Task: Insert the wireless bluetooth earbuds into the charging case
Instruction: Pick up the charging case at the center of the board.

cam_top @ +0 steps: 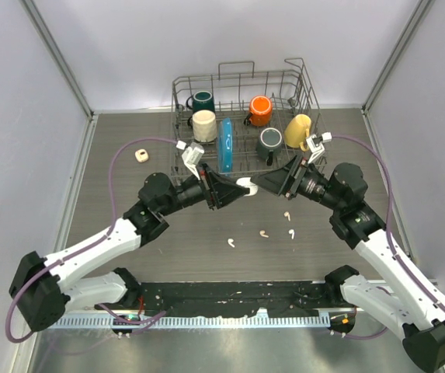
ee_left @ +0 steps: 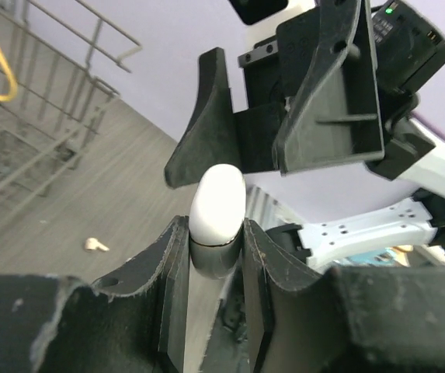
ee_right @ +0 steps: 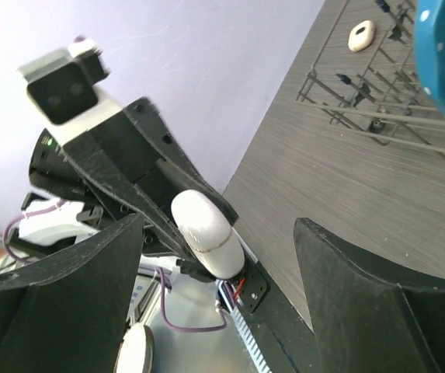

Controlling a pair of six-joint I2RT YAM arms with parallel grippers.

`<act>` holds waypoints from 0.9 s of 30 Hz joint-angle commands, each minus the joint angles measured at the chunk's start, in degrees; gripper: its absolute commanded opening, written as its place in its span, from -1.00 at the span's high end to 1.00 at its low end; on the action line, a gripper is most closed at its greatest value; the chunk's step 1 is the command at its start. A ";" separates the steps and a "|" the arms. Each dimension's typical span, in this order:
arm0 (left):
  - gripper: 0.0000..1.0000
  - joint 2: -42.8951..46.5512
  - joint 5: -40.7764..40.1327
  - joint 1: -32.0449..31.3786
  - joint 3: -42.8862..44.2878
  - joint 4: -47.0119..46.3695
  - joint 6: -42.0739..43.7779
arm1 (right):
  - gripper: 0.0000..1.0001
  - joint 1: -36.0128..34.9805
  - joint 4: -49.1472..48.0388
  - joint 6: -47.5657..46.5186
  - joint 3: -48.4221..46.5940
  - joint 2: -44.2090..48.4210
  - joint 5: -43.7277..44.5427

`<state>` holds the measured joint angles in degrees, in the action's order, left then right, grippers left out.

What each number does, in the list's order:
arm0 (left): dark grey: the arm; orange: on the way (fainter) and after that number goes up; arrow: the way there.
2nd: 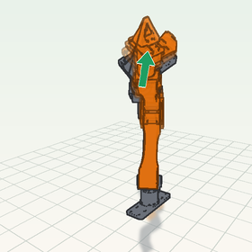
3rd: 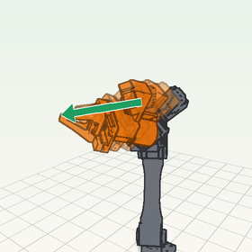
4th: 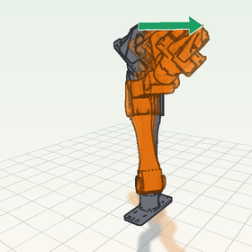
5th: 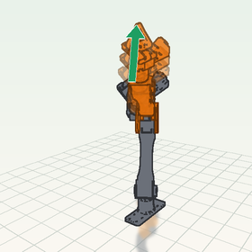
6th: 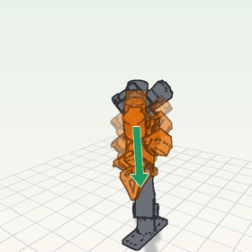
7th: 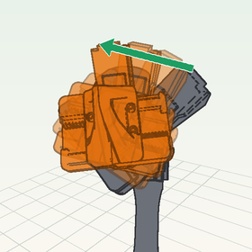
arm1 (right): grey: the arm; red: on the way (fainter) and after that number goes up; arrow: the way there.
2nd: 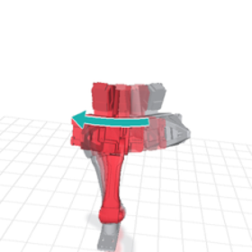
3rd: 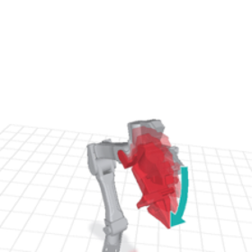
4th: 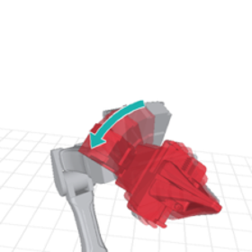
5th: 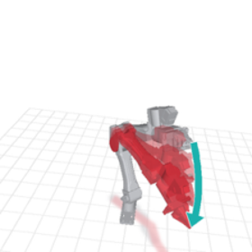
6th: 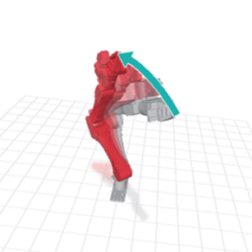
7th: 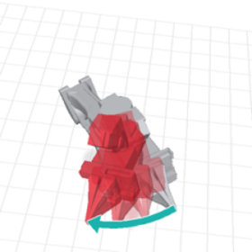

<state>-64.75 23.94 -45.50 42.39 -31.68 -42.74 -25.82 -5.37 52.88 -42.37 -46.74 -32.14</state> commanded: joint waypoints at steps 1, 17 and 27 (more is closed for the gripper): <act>1.00 7.08 -7.41 -0.29 -1.43 6.80 14.51 | -0.68 -0.19 10.27 -1.03 -7.10 -0.62 5.94; 1.00 12.46 -9.71 -0.30 -3.37 9.45 29.73 | -0.69 -0.10 -2.45 21.12 -0.88 -3.09 0.94; 1.00 10.79 -10.41 -1.09 -3.54 6.02 29.03 | -0.68 -2.47 -9.92 28.14 1.94 -6.87 -0.38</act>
<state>-53.41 14.50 -45.84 38.54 -20.82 -14.50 -27.18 -7.81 75.88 -41.89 -52.56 -31.16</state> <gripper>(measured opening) 0.319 0.843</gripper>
